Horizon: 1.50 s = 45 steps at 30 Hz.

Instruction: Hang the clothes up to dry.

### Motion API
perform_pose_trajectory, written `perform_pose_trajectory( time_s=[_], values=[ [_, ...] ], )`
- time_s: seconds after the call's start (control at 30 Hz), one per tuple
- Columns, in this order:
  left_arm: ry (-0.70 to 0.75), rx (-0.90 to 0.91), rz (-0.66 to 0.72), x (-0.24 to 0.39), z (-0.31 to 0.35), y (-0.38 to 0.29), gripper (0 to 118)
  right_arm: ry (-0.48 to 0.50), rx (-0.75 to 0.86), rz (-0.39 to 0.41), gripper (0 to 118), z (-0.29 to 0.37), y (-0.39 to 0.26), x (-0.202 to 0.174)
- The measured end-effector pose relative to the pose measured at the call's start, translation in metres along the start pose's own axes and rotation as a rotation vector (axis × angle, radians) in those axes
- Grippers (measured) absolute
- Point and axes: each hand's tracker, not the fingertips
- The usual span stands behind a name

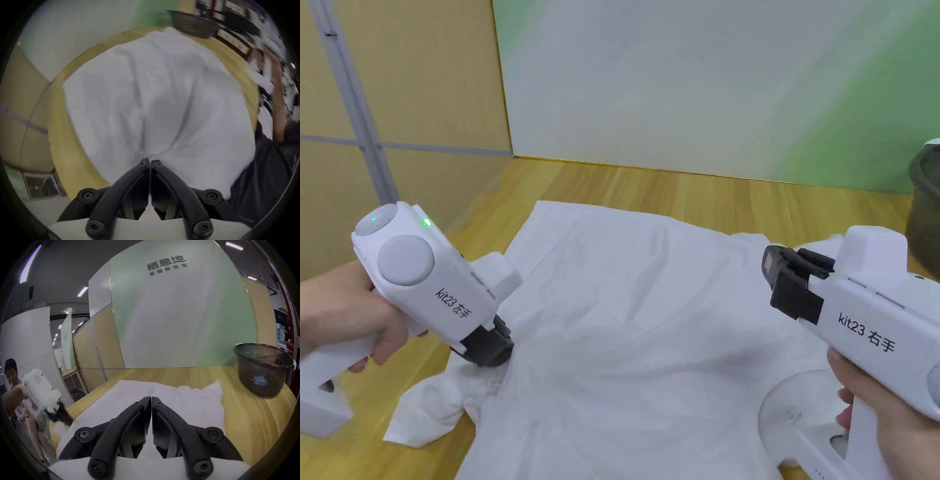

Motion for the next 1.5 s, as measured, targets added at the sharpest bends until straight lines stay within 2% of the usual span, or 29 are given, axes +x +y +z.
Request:
perform_pose_trajectory(
  time_s=[0.07,0.13,0.27,0.4,0.6,0.7,0.77,0.97,1.07,1.1,1.17,1.2,1.27,1.3,1.37,1.4,1.5],
  values=[
    [0.118,0.021,0.079,-0.023,-0.007,0.019,0,0.013,0.001,0.016,7,-0.007,-0.001,-0.005],
    [0.143,-0.001,0.023,-0.039,-0.018,0.040,0,0.014,-0.006,0.025,7,-0.011,-0.002,-0.008],
    [0.208,0.084,0.098,-0.074,-0.047,0.102,0,-0.007,-0.030,0.031,7,-0.017,-0.008,0.001],
    [0.261,0.094,-0.017,-0.078,-0.078,0.166,0,-0.045,-0.049,0.019,7,-0.014,-0.014,0.020],
    [0.196,0.120,-0.077,-0.062,-0.118,0.262,0,-0.113,-0.076,0.000,7,-0.011,-0.018,0.055],
    [0.284,0.184,-0.183,-0.049,-0.134,0.306,0,-0.150,-0.082,-0.004,7,-0.011,-0.018,0.070],
    [0.227,0.188,-0.172,-0.047,-0.146,0.330,0,-0.171,-0.088,-0.018,7,-0.011,-0.020,0.078],
    [0.135,0.219,-0.187,-0.020,-0.160,0.352,0,-0.202,-0.101,-0.024,7,-0.011,-0.027,0.086],
    [0.179,0.224,-0.224,-0.018,-0.163,0.347,2,-0.206,-0.098,-0.031,7,-0.008,-0.028,0.086],
    [0.190,0.239,-0.216,-0.020,-0.163,0.343,22,-0.205,-0.097,-0.035,7,-0.008,-0.028,0.086],
    [0.263,0.269,-0.117,-0.030,-0.164,0.339,88,-0.207,-0.088,-0.035,7,-0.003,-0.029,0.084],
    [0.284,0.293,-0.077,-0.035,-0.158,0.332,117,-0.203,-0.084,-0.034,7,0.000,-0.028,0.083],
    [0.203,0.470,-0.023,-0.043,-0.132,0.308,115,-0.189,-0.074,-0.044,7,0.005,-0.025,0.081],
    [0.202,0.495,0.019,-0.042,-0.113,0.294,115,-0.181,-0.066,-0.041,7,0.008,-0.024,0.080],
    [0.272,0.573,0.140,-0.042,-0.077,0.257,115,-0.167,-0.051,0.000,7,0.013,-0.020,0.077],
    [0.240,0.591,0.175,-0.041,-0.063,0.239,115,-0.172,-0.042,0.023,7,0.016,-0.018,0.075],
    [0.324,0.693,0.263,-0.016,-0.055,0.178,114,-0.207,0.021,0.051,7,0.021,-0.010,0.074]
  ],
)
